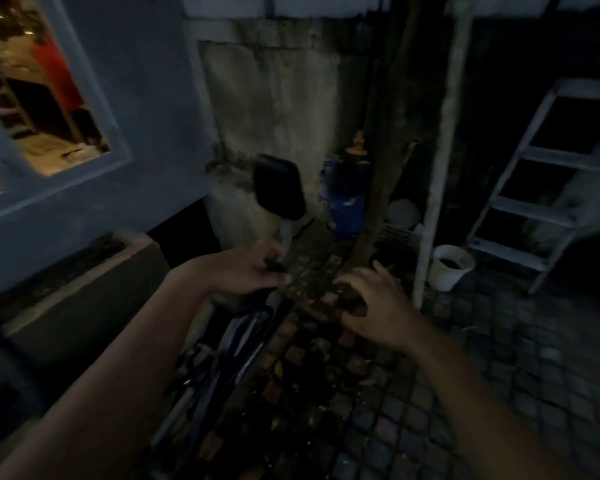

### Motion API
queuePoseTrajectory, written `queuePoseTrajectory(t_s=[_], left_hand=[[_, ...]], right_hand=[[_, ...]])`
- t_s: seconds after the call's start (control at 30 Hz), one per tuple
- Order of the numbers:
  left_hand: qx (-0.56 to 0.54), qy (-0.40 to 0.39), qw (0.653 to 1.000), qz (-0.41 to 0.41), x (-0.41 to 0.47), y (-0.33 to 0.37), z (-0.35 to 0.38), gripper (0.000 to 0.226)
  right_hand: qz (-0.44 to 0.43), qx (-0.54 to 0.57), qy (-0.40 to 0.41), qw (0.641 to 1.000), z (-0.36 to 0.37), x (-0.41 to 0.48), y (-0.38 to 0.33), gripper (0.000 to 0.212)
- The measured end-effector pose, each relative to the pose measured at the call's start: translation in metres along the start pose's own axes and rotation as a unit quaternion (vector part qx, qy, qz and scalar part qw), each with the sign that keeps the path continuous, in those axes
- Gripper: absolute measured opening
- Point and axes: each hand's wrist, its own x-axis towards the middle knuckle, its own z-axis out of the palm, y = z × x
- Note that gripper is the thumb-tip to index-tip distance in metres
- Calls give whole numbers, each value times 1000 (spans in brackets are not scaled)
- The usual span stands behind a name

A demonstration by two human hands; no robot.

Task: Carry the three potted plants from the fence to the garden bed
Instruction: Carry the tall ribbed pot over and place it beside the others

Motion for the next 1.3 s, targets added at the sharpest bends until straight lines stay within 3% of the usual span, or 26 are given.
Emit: queuePoseTrajectory(t_s=[0.1,0.4,0.57,0.77,0.9,1.0,1.13,1.17,1.23,1.3], left_hand=[[-30,-7,997,76,46,58,20,63],[-86,97,963,235,250,176,56,40],[-126,103,928,336,376,269,69,43],[-126,41,933,334,538,370,90,48],[-116,25,934,336,614,410,121,53],[-94,37,951,293,664,433,143,62],[-110,34,965,237,736,460,186,58],[-126,51,967,216,758,468,206,55],[-157,121,966,164,795,481,246,44],[-184,116,972,91,823,482,285,44]], right_hand=[[50,-21,29,998,-45,3,62,68],[162,-10,141,977,-141,22,238,73],[207,-107,197,952,-202,25,336,71],[327,-77,262,905,-287,26,460,54],[345,-56,255,901,-314,34,527,52],[346,-74,248,902,-333,52,588,57],[308,-90,229,919,-348,94,694,63],[298,-87,193,931,-350,105,729,64],[258,-78,147,952,-357,130,803,54],[235,-44,119,964,-350,151,865,49]])
